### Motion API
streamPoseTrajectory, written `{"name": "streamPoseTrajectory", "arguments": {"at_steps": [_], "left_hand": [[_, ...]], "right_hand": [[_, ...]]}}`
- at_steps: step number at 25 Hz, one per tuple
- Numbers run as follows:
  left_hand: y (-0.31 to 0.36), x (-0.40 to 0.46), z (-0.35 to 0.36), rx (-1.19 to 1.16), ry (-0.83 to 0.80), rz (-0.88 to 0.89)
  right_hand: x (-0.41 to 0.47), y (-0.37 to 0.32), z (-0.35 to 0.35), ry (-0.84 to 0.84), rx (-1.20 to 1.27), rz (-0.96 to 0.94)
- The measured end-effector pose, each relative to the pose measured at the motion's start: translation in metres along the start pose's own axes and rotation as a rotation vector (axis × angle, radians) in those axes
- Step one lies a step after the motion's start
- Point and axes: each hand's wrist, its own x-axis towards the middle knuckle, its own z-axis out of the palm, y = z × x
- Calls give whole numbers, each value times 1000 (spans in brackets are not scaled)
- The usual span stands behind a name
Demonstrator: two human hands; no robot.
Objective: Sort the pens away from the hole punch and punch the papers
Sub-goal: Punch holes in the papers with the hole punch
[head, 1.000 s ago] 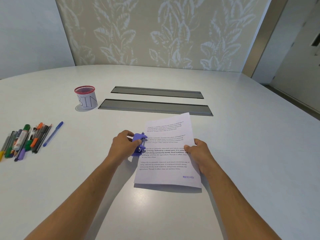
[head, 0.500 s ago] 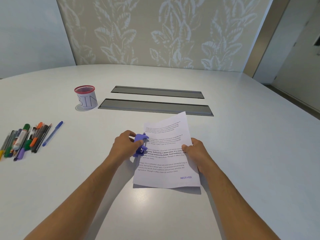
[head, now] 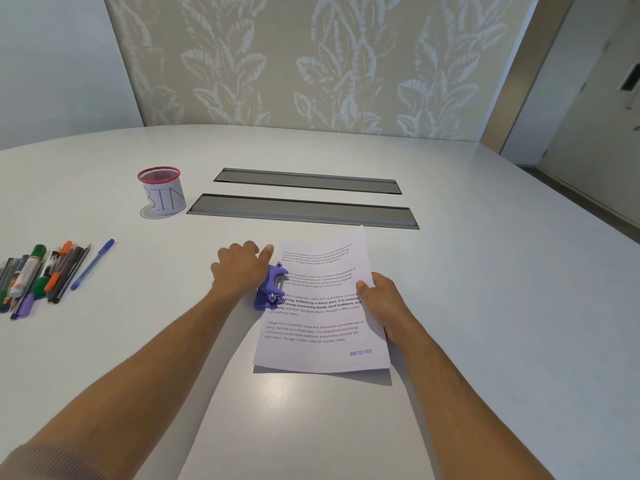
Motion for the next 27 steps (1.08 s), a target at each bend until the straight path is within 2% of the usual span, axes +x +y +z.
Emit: {"name": "streamPoseTrajectory", "arguments": {"at_steps": [5,11,15,27], "left_hand": [[2,3,3,115,-71,32],[18,3,-1,371,-131,236],[28,8,9,274,-194,209],[3,7,27,120,-100,56]], "right_hand": [[-1,1,2,7,-39,-19],[0,1,1,18,-99,-44],[-2,1,0,16,-111,-57],[-1,1,-1,20,-164,-94]]}}
